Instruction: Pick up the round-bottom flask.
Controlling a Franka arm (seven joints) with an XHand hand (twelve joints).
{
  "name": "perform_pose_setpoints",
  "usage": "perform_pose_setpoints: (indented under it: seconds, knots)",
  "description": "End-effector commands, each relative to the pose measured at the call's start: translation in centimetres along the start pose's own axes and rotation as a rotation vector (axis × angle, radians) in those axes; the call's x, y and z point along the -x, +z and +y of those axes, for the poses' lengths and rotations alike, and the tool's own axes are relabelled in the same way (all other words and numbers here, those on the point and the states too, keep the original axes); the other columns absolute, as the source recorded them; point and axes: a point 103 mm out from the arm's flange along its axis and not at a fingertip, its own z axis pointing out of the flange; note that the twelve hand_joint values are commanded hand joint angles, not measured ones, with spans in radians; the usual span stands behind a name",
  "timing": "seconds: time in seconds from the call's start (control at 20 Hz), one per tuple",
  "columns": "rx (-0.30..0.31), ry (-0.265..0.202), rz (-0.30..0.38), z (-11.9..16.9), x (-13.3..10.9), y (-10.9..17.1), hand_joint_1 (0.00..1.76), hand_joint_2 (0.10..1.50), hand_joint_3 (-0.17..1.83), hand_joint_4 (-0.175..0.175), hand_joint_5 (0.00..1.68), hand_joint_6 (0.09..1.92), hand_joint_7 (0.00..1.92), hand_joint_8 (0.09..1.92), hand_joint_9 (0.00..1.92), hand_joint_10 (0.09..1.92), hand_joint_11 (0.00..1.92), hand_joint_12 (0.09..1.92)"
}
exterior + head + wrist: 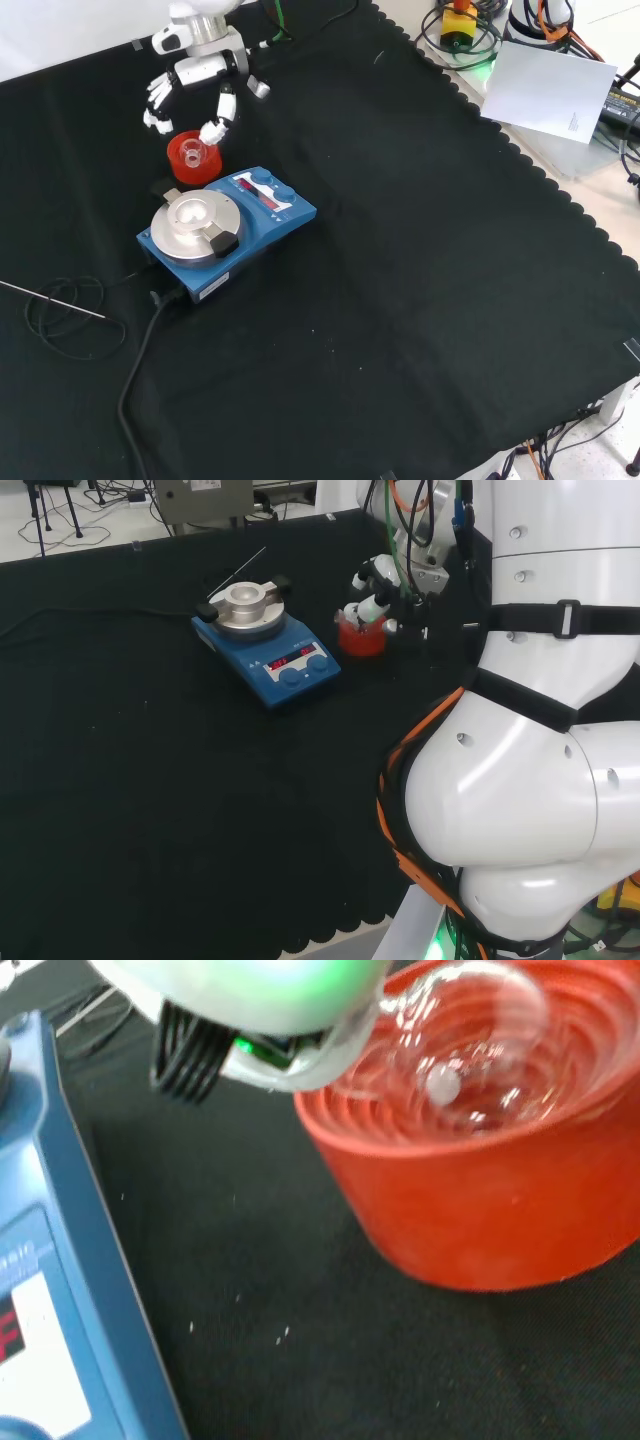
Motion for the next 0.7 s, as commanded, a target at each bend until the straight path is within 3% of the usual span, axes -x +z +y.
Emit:
perform_pose_setpoints:
  seconds: [0.05,0.7]
  knots:
    - [-0.047,-0.036,-0.007,0.2,-0.9,1.3,1.04,0.50,0.72,-0.039,0.52,0.77,0.35,0.65,0.54,0.67,0.21,1.33]
    - [-0.066,-0.040,-0.014,0.1,-1.1,2.6,1.04,0.49,0.73,-0.034,0.60,0.75,0.34,0.65,0.53,0.68,0.21,1.34]
